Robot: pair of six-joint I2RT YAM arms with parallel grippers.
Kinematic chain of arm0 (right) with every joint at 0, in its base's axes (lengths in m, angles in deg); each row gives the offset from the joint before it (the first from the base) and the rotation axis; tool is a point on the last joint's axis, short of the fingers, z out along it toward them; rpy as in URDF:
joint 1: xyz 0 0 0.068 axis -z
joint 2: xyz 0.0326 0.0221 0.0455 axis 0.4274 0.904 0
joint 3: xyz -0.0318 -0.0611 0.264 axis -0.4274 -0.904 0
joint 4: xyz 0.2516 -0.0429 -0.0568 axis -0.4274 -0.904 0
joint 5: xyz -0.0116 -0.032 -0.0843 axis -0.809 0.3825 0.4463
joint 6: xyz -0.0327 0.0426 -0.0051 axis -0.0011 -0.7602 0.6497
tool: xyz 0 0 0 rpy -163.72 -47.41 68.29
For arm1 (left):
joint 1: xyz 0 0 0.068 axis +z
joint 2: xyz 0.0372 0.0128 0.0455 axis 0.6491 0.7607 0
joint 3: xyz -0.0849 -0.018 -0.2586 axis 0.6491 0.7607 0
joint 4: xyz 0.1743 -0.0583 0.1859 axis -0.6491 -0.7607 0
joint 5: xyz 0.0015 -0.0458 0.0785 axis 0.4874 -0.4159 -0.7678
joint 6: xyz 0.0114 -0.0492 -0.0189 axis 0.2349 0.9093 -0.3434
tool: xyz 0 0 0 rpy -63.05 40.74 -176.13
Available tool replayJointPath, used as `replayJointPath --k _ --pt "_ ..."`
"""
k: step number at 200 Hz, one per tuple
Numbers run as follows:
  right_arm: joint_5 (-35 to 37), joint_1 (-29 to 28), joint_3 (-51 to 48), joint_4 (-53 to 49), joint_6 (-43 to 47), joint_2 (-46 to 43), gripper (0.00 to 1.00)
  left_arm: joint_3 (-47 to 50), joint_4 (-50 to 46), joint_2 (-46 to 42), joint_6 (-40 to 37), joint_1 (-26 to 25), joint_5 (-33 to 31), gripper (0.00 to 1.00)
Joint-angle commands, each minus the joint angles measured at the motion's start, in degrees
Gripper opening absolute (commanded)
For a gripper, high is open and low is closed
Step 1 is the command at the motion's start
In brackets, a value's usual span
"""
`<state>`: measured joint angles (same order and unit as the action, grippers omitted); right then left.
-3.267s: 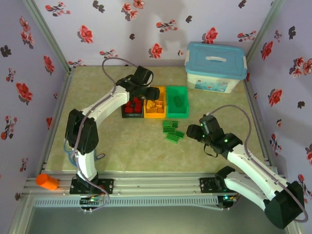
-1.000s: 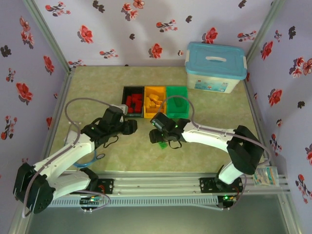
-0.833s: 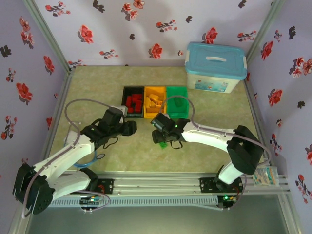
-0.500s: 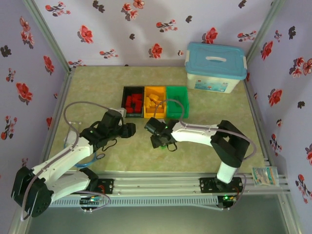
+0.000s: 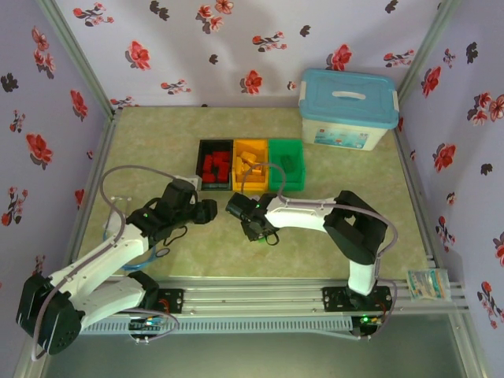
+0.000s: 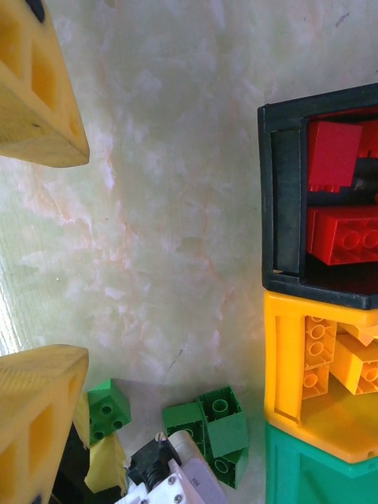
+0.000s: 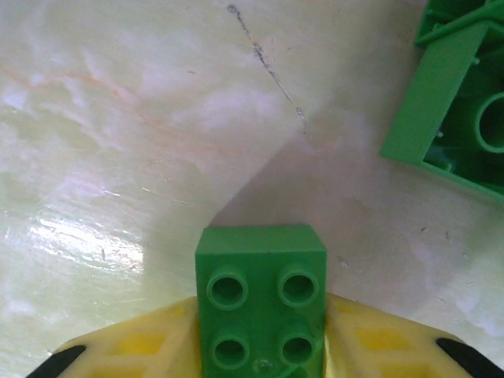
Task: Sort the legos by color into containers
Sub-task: Pick up the lego from the bottom-center of the table, then place the lego in the container.
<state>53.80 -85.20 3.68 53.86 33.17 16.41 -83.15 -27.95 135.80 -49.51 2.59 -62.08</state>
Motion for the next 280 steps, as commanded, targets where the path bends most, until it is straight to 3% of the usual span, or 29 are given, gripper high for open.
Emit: replayJointPath --k 1,73,175,280 --pt "1.01 -0.36 1.13 -1.54 0.0 -0.82 0.3 0.57 -0.23 -0.96 0.65 -0.22 -1.31 0.61" --pt "5.65 2.08 3.72 -6.37 2.84 -6.86 0.25 1.91 -0.26 -4.98 1.24 -0.77 -0.73 0.61" --pt "3.34 15.9 8.8 -8.12 9.28 -15.73 0.25 9.2 3.55 -7.38 7.59 -8.04 -2.37 0.61" --pt "-2.46 27.65 21.81 -9.28 12.93 -5.23 0.26 12.42 3.19 -6.93 11.12 -16.48 -8.58 0.61"
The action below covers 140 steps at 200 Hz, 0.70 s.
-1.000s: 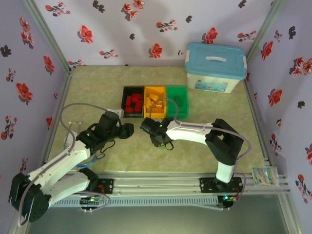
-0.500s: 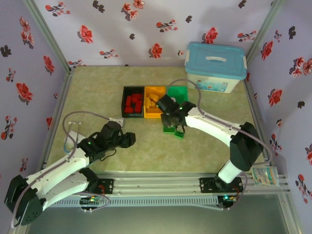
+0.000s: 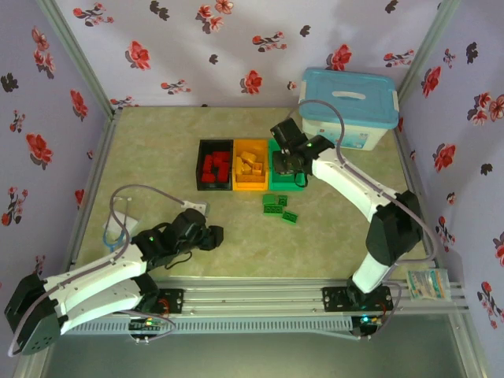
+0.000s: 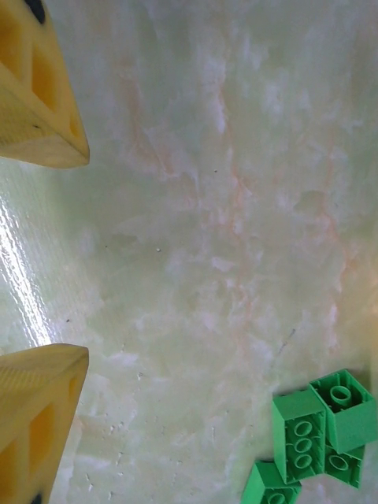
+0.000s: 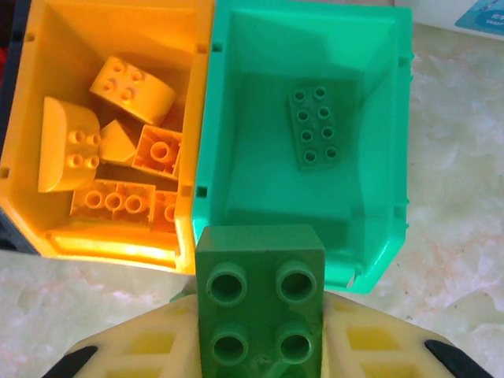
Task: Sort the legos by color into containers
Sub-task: Place the lego in the container.
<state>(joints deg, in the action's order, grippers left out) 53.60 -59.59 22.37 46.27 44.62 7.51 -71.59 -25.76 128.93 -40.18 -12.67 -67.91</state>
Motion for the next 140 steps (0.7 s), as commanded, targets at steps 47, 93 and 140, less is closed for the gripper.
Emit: replayJointPath --k 47,93,140 --pt "-3.04 4.34 9.56 -3.02 1.89 11.34 0.32 0.59 0.26 0.11 1.92 -2.66 -3.49 0.61" --pt "-2.41 4.71 12.98 -4.93 2.35 13.18 0.75 -0.38 -0.05 0.71 1.23 -3.89 -3.9 0.61" --pt "-5.16 2.81 -0.69 0.48 3.82 2.61 0.75 -2.29 0.43 2.4 -0.58 -4.07 -4.11 0.61"
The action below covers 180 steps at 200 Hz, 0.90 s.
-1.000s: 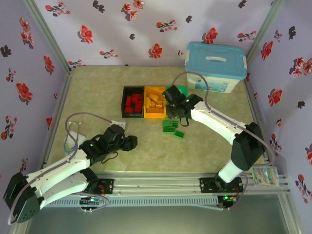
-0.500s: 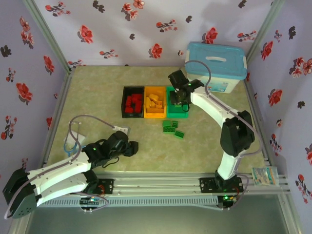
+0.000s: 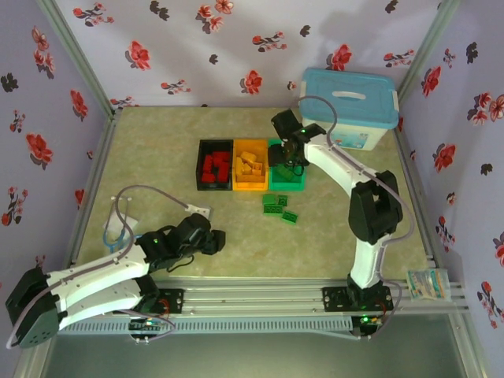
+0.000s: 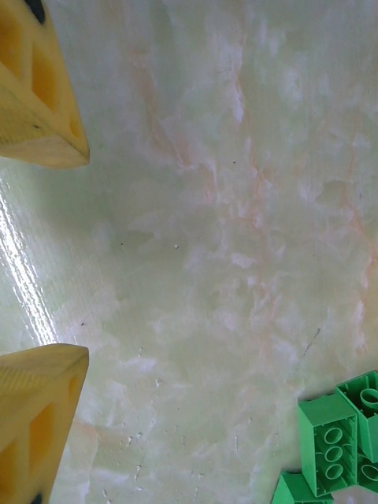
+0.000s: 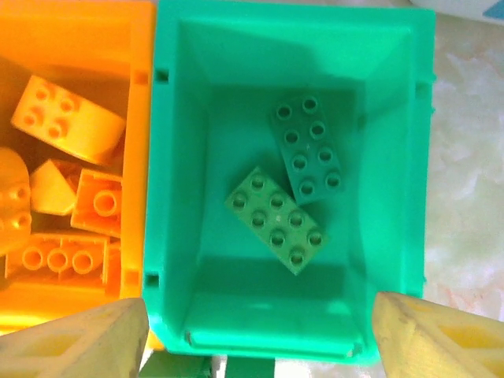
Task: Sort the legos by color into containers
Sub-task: Place the lego in the container, then pick up the lego from the center of the table.
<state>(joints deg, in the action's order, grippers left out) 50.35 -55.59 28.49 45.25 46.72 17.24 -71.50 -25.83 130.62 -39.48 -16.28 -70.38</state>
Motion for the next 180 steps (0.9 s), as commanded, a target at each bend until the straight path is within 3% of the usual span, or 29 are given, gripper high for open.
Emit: replayJointPath --k 1,34,77,180 --pt "-1.94 -1.23 -7.23 1.68 1.73 -7.37 0.75 -2.43 0.52 0.77 -1.3 -0.47 -1.63 0.61" --pt "-5.11 -3.78 -20.36 4.64 2.05 -13.43 0.76 -2.96 2.21 2.07 -2.16 -0.46 -1.88 0.61" --pt "-5.28 -7.88 -28.83 6.01 0.49 -14.26 0.75 -3.98 3.96 5.39 -2.07 -0.38 -1.9 0.61" --pt "-6.38 -10.11 -33.15 9.34 -0.44 -6.7 0.73 -4.31 3.16 5.03 -1.68 -0.38 -2.03 0.6"
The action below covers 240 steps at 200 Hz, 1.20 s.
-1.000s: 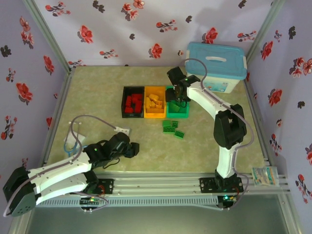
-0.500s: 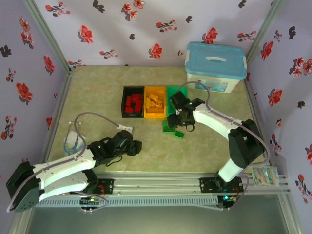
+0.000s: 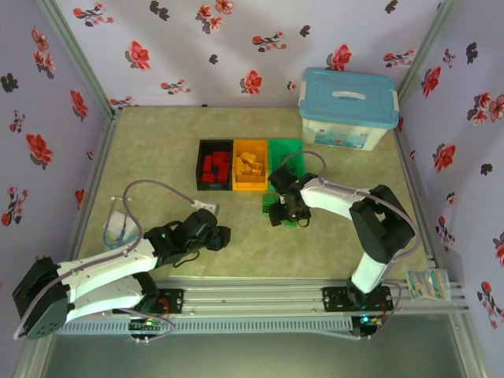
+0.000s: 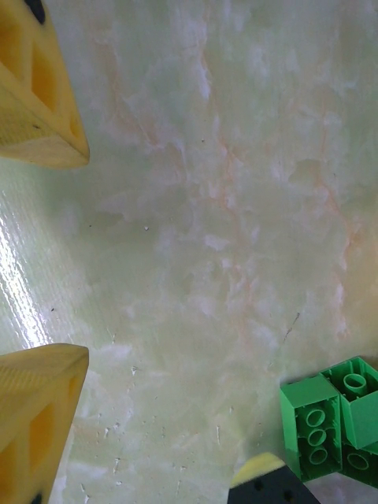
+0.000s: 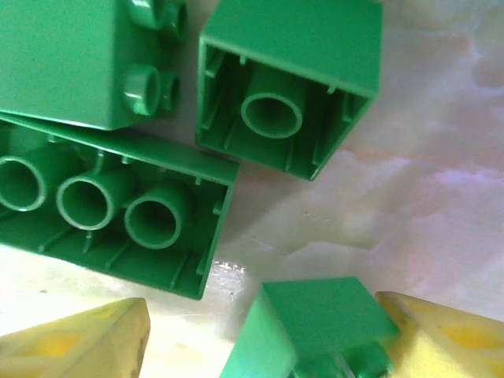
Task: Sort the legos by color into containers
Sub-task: Pick up the lego from the center of the table, then place the lego in the container.
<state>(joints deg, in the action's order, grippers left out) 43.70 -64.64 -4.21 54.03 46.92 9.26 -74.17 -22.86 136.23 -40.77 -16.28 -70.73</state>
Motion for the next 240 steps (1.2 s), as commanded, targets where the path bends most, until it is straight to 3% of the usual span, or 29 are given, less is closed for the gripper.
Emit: replayJointPath --k 1,44,95,153,198,240 --pt "0.31 -1.13 -0.45 0.55 -0.65 1.26 0.73 -1.65 0.11 -0.58 -0.39 -0.38 -1.7 0.6" --pt "1.65 -2.88 -0.53 -0.42 -2.03 0.03 0.6 -1.64 -0.14 -1.07 -0.36 -0.38 -2.27 0.6" --pt "4.95 -5.41 0.07 -3.2 -4.98 -1.33 0.32 -3.01 -0.83 -0.62 -1.05 -0.37 -2.49 0.6" --pt "9.03 -5.57 3.39 -6.68 -4.78 -9.04 0.3 -4.63 -2.58 -0.54 -2.56 -0.37 -3.46 0.6" --pt "9.26 3.17 14.26 -10.71 -0.27 -7.95 0.32 -6.87 -4.19 0.98 -2.33 -0.98 -3.36 0.61" --pt "7.33 10.05 25.7 -12.47 3.1 -0.03 0.32 -7.83 -3.46 3.53 -0.66 -2.08 -3.42 0.62"
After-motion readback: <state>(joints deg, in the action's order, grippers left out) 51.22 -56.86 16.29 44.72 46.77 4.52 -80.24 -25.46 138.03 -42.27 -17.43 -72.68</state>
